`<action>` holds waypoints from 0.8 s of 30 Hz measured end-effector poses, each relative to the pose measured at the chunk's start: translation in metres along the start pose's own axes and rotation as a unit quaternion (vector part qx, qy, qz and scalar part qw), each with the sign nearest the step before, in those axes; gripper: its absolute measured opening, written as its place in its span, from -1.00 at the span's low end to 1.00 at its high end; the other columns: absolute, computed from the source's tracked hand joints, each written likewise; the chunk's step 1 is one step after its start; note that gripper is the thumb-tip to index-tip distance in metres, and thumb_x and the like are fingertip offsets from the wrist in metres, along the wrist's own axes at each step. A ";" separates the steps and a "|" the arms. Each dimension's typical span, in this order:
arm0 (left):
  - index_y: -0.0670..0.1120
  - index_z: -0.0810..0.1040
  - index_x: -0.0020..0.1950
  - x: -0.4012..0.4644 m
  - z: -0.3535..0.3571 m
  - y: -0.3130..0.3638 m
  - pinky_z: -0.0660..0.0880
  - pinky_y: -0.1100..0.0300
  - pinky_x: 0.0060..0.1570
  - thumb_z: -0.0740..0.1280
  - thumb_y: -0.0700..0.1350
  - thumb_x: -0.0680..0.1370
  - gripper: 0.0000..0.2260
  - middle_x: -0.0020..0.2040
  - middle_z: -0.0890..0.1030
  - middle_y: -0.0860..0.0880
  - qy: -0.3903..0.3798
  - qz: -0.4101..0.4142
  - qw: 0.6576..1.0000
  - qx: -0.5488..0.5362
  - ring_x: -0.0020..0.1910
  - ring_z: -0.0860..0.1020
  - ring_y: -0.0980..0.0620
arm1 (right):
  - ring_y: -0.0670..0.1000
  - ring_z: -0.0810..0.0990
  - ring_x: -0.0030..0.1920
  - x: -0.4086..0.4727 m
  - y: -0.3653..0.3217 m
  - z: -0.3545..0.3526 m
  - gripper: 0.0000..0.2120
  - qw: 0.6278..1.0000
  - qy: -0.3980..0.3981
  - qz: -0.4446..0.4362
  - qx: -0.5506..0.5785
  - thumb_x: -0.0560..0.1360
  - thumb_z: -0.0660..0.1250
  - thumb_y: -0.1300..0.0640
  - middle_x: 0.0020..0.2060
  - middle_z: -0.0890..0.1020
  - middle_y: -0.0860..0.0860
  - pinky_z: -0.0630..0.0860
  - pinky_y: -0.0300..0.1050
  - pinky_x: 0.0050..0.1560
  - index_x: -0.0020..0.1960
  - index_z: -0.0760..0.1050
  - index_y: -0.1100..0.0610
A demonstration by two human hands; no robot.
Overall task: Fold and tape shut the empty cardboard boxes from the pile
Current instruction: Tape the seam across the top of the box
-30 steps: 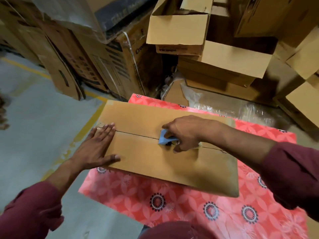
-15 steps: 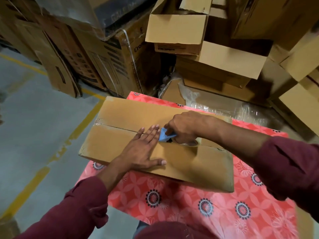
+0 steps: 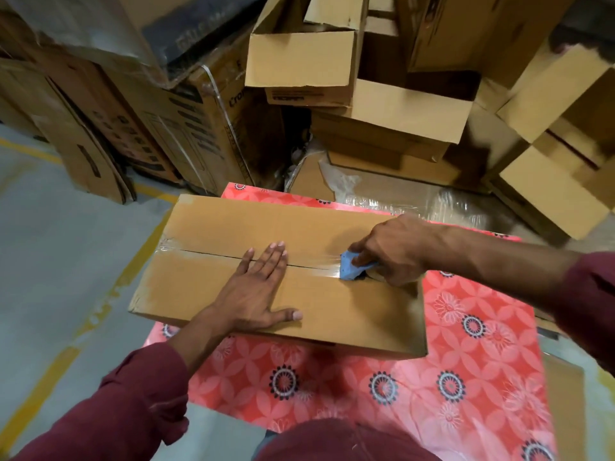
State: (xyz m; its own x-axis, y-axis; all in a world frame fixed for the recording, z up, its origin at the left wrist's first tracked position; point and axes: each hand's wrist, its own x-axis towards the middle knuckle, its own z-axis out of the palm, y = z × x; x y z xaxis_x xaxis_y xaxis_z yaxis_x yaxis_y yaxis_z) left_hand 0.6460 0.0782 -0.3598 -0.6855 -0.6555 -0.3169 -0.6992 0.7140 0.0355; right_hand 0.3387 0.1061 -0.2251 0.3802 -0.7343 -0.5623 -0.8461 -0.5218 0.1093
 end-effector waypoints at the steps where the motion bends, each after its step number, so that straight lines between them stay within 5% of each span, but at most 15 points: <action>1: -0.15 -0.27 0.68 0.003 -0.005 0.011 -0.26 -0.27 0.59 -0.30 0.68 0.38 0.15 0.65 -0.37 -0.11 -0.013 -0.003 1.000 0.005 0.64 -0.38 -0.04 | 0.12 0.62 0.16 -0.001 0.002 0.008 -0.52 1.000 0.009 -0.026 -0.014 0.46 0.23 -0.15 0.44 0.49 -0.23 0.58 -0.06 -0.07 0.38 0.45 -0.24; 3: -0.17 -0.29 0.68 0.017 -0.012 0.047 -0.25 -0.32 0.56 -0.32 0.67 0.36 0.17 0.65 -0.38 -0.14 -0.025 0.019 1.000 -0.003 0.63 -0.40 -0.06 | 0.12 0.54 0.30 -0.002 0.004 0.013 -0.45 0.998 0.018 -0.044 -0.029 0.48 0.26 -0.26 0.56 0.33 -0.24 0.58 0.05 0.12 0.46 0.39 -0.23; 8: -0.22 -0.23 0.68 0.040 -0.009 0.108 -0.22 -0.18 0.62 -0.22 0.65 0.44 0.14 0.68 -0.25 -0.17 0.011 0.024 0.998 -0.060 0.66 -0.31 -0.07 | 0.12 0.43 0.44 -0.004 0.004 0.015 -0.35 0.997 0.043 -0.044 -0.044 0.40 0.17 -0.46 0.38 0.52 -0.17 0.46 0.17 0.27 0.34 0.48 -0.13; 17: -0.14 -0.18 0.70 -0.041 0.000 -0.027 -0.25 -0.19 0.61 -0.33 0.66 0.39 0.13 0.67 -0.29 -0.05 -0.005 -0.109 0.994 -0.012 0.67 -0.28 -0.02 | 0.12 0.37 0.50 -0.001 -0.004 0.018 -0.39 0.996 0.070 -0.047 -0.038 0.42 0.20 -0.44 0.38 0.52 -0.15 0.43 0.20 0.31 0.30 0.54 -0.10; 24: -0.23 -0.19 0.69 0.033 -0.021 0.106 -0.22 -0.24 0.60 -0.21 0.66 0.40 0.18 0.69 -0.21 -0.19 0.010 0.027 0.998 -0.051 0.68 -0.26 -0.07 | 0.15 0.48 0.37 0.001 -0.006 0.011 -0.50 0.996 0.073 -0.012 -0.053 0.42 0.23 -0.35 0.31 0.56 -0.09 0.48 0.14 0.24 0.20 0.58 -0.08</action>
State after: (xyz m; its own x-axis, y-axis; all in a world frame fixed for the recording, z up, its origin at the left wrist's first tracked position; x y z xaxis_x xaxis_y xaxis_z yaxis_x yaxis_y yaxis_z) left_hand 0.5451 0.1274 -0.3461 -0.7265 -0.6217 -0.2928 -0.6769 0.7208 0.1490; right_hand 0.3406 0.1133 -0.2351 0.4564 -0.7726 -0.4414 -0.7952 -0.5767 0.1871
